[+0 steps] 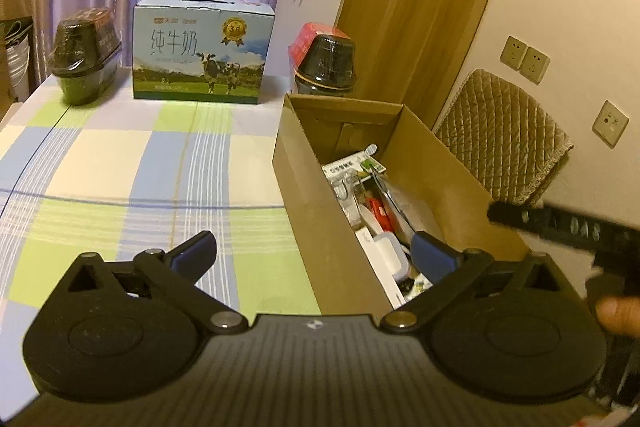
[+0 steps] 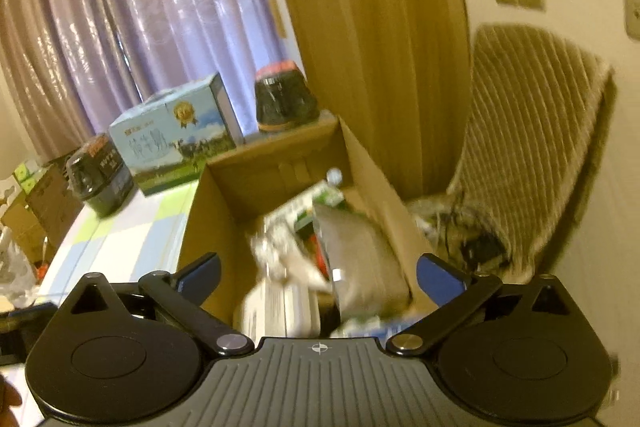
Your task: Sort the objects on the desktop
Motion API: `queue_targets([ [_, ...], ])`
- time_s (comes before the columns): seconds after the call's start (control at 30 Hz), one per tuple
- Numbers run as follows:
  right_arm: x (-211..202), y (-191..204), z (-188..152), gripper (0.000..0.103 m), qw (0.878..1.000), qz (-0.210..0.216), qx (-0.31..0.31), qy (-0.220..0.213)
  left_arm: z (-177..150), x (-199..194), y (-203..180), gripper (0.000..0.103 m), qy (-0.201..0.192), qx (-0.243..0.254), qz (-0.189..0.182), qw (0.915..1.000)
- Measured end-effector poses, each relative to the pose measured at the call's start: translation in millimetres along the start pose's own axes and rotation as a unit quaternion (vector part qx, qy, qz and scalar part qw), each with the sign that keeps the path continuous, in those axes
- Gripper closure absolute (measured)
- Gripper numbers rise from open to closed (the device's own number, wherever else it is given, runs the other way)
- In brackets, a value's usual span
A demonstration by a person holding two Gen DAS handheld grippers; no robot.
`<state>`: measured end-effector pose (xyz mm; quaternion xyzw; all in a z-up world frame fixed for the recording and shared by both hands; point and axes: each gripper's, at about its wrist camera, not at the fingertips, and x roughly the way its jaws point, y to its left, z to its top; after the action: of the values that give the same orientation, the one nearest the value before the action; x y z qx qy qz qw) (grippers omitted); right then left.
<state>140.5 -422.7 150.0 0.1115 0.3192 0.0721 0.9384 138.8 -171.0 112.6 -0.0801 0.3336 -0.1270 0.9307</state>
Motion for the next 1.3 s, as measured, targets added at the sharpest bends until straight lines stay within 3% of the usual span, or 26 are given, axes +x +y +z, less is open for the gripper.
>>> queue_targets([
  [0.4, -68, 3, -25, 0.002, 0.999, -0.010, -0.010, 0.043, -24, -46, -10, 0.001, 0.026, -0.027, 0.044, 0.9983],
  [0.57, -89, 11, -32, 0.002, 0.997, -0.008, -0.031, 0.064, -35, -60, -19, 0.001, 0.039, -0.028, 0.025, 0.9986],
  [0.9, -105, 23, -50, 0.002, 0.992, -0.033, -0.060, 0.109, -57, -78, -39, 0.001, 0.062, 0.030, 0.018, 0.9974],
  [1.3, -105, 30, -59, 0.002, 0.990, -0.032, -0.079, 0.114, -71, -72, -33, 0.001, 0.090, 0.018, 0.025, 0.9955],
])
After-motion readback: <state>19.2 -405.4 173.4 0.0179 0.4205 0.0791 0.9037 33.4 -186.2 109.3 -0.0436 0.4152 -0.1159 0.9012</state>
